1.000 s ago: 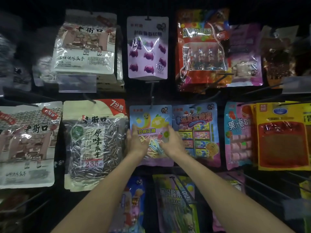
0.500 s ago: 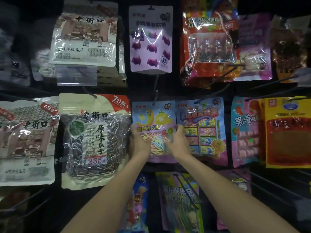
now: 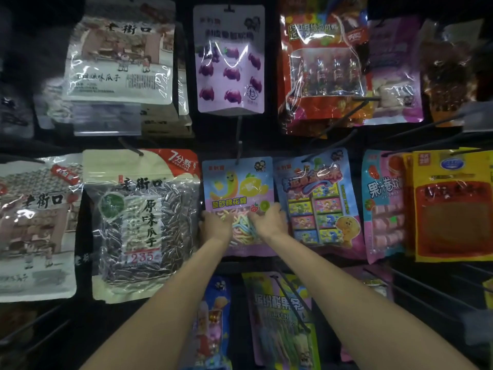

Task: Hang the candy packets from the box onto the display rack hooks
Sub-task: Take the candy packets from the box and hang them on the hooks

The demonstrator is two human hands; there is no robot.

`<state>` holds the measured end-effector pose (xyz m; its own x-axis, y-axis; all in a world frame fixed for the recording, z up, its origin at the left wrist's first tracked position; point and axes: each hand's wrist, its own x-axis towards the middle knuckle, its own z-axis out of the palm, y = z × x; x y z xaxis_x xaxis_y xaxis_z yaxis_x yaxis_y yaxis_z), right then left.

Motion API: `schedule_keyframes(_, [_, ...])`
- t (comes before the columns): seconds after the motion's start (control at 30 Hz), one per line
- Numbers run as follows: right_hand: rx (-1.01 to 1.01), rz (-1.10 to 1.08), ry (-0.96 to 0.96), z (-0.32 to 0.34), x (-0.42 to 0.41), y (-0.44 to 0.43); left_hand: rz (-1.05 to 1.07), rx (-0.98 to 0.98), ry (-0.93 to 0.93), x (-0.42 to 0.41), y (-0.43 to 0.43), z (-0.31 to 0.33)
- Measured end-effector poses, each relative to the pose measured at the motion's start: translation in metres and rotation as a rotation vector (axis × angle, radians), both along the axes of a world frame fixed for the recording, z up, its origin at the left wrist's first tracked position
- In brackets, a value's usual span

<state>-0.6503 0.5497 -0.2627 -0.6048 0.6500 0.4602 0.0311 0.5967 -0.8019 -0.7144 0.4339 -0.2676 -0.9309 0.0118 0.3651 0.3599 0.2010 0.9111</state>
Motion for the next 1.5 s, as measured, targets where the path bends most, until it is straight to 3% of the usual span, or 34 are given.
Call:
schedule_keyframes(0.2, [0.026, -0.007, -0.048, -0.006, 0.000, 0.001, 0.040, -0.044, 0.024, -0.003, 0.005, -0.008])
schedule_keyframes(0.43, [-0.023, -0.093, -0.162, 0.005, 0.009, -0.008, 0.019, -0.070, -0.218, 0.015, 0.004, -0.002])
schedule_keyframes(0.63, [0.028, -0.185, -0.203, 0.002, 0.020, -0.011, 0.046, 0.000, -0.240, -0.022, 0.013, -0.019])
schedule_keyframes(0.7, [0.071, -0.174, -0.213, 0.002, 0.028, -0.014, -0.004, 0.017, -0.227, 0.027, -0.002, -0.010])
schedule_keyframes(0.77, [0.109, -0.172, -0.208, 0.002, 0.035, -0.014, -0.023, -0.118, -0.151, 0.068, -0.013, -0.009])
schedule_keyframes(0.87, [0.183, -0.211, -0.179, -0.001, 0.050, -0.021, -0.051, -0.404, 0.123, 0.092, -0.021, -0.019])
schedule_keyframes(1.03, [0.582, -0.242, -0.162, -0.011, 0.073, -0.024, 0.011, -0.942, 0.430, 0.086, -0.032, -0.028])
schedule_keyframes(1.2, [0.824, -0.029, -0.275, -0.016, 0.077, -0.016, 0.022, -1.069, 0.496, 0.073, -0.032, -0.027])
schedule_keyframes(1.5, [0.862, 0.031, -0.437, -0.016, 0.060, -0.008, 0.008, -1.183, 0.455, 0.068, -0.028, -0.021])
